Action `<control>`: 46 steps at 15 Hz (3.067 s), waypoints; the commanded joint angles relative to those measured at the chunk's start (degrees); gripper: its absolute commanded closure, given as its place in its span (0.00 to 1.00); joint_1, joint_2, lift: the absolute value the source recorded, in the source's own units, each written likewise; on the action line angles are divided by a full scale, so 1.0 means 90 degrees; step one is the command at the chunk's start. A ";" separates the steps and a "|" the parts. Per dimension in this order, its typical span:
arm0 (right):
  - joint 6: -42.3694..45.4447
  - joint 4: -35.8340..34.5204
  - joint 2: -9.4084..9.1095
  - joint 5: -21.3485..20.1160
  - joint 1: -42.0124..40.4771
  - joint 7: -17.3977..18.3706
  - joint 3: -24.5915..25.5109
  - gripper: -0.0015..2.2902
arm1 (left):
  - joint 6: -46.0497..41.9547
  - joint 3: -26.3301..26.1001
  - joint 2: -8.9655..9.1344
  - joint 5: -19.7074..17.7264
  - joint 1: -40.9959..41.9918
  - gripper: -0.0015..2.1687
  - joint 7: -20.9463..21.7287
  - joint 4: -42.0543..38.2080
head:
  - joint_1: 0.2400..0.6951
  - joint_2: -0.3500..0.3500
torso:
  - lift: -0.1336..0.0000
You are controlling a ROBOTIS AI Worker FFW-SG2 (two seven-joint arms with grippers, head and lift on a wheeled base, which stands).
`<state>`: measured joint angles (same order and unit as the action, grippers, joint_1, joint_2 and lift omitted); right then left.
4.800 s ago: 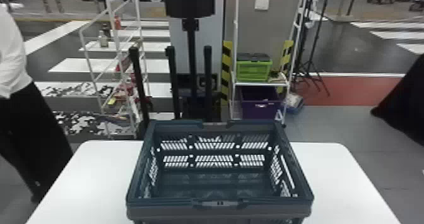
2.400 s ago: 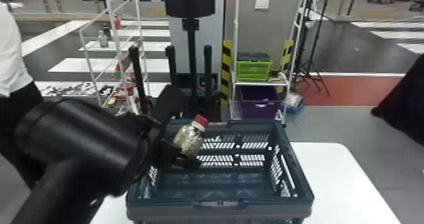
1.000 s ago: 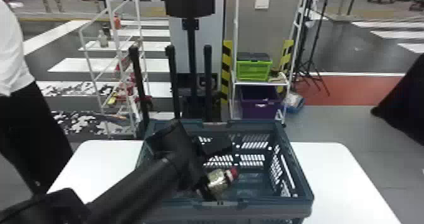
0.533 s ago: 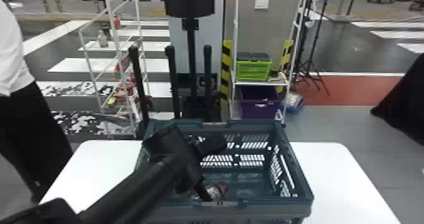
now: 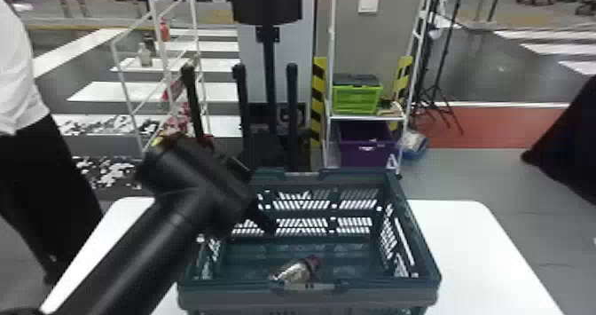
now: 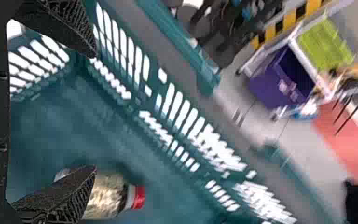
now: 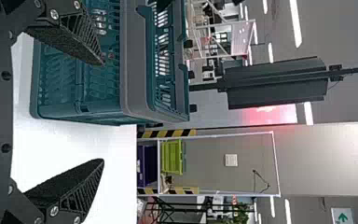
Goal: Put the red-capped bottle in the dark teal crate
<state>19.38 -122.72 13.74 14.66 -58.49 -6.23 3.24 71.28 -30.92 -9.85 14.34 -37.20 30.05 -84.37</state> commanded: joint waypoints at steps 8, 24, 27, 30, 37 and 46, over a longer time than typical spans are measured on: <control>0.0000 -0.0115 0.0163 -0.0027 0.0005 -0.0002 0.0002 0.07 | 0.0904 0.3074 -0.0498 -0.0724 0.5013 0.01 -0.2382 -0.7207 | 0.57 0.50 | 1.00; -0.0586 0.0110 0.0280 -0.0037 0.0435 -0.0002 -0.0135 0.07 | -0.9018 0.3103 0.1065 -0.1114 1.0023 0.01 -0.4149 -0.4971 | 0.57 0.50 | 1.00; -0.0586 0.0110 0.0290 -0.0056 0.0435 -0.0002 -0.0135 0.07 | -0.9037 0.3103 0.1065 -0.1124 1.0042 0.01 -0.4149 -0.4834 | 0.57 0.50 | 1.00; -0.0606 0.0100 0.0290 -0.0066 0.0435 -0.0041 -0.0145 0.07 | -0.9076 0.3054 0.1055 -0.1134 1.0052 0.01 -0.4139 -0.4697 | 0.57 0.50 | 1.00; -0.0430 -0.0017 0.0319 -0.0017 0.0230 -0.0070 -0.0135 0.07 | -0.9252 0.2976 0.1035 -0.1105 1.0267 0.01 -0.4169 -0.4688 | 0.57 0.50 | 1.00; -0.0430 -0.0261 0.0251 -0.0095 0.0122 -0.0060 -0.0125 0.07 | -1.0365 0.2986 0.1055 -0.1173 1.0521 0.01 -0.4120 -0.4277 | 0.57 0.50 | 1.00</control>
<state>15.51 -125.00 16.12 13.81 -57.38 -6.81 2.11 -20.73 -4.18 -0.35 3.92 57.11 -7.14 -123.17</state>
